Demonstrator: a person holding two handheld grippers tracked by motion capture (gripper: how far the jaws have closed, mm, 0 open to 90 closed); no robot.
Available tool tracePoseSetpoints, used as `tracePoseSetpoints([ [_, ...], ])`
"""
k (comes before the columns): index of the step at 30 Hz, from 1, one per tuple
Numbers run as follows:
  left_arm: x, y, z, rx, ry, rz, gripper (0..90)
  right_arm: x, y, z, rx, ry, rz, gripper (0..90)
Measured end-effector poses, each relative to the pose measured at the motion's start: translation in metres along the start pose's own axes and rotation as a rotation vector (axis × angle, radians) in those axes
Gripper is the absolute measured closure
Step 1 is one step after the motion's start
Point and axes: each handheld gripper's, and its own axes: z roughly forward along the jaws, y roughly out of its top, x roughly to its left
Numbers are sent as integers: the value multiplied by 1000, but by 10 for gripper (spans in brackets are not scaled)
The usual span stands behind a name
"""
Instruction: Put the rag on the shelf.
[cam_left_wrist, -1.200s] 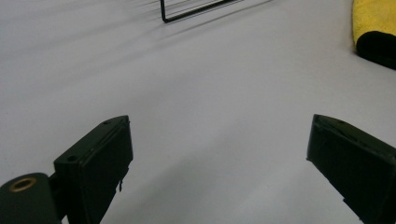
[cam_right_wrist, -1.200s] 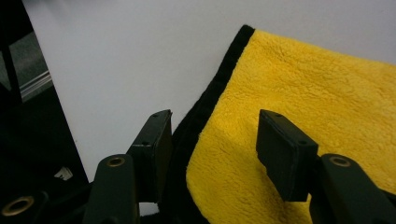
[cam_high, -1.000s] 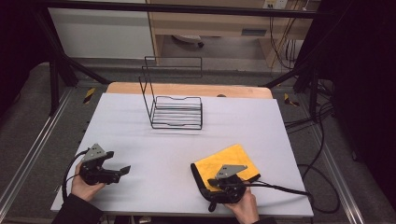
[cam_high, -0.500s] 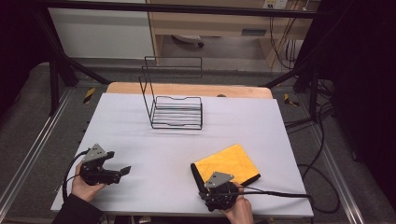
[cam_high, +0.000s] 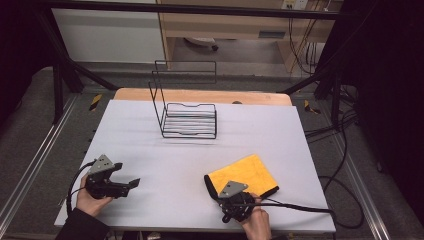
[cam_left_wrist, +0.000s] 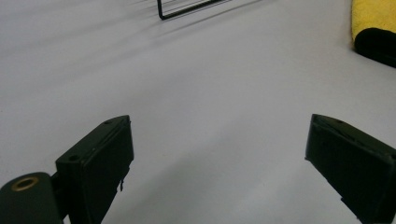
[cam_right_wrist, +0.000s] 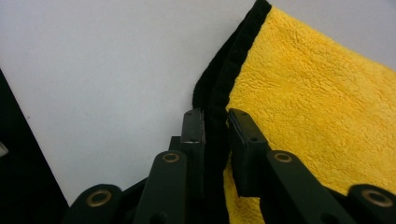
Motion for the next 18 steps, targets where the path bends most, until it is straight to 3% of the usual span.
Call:
tracePoseSetpoints([
  [1,0,0,0,0,0,0,75,-4,0,-1,-13,22,33,793],
  [7,0,0,1,5,0,-6,76,-12,5,-6,-56,68,104,806],
  [8,0,0,1,5,-1,-7,77,-15,9,-8,-84,99,135,807],
  [9,0,0,1,5,-1,-7,77,-15,9,-8,-84,99,135,807],
  [10,0,0,1,3,-2,-11,78,-15,12,-9,-113,139,149,807],
  [11,0,0,1,4,-2,-12,79,-15,12,-9,-113,139,149,807],
  [14,-1,1,2,7,-5,-19,81,-2,16,-6,-114,223,100,803],
  [18,-8,7,2,3,-22,-29,89,3,14,-1,-102,262,95,755],
])
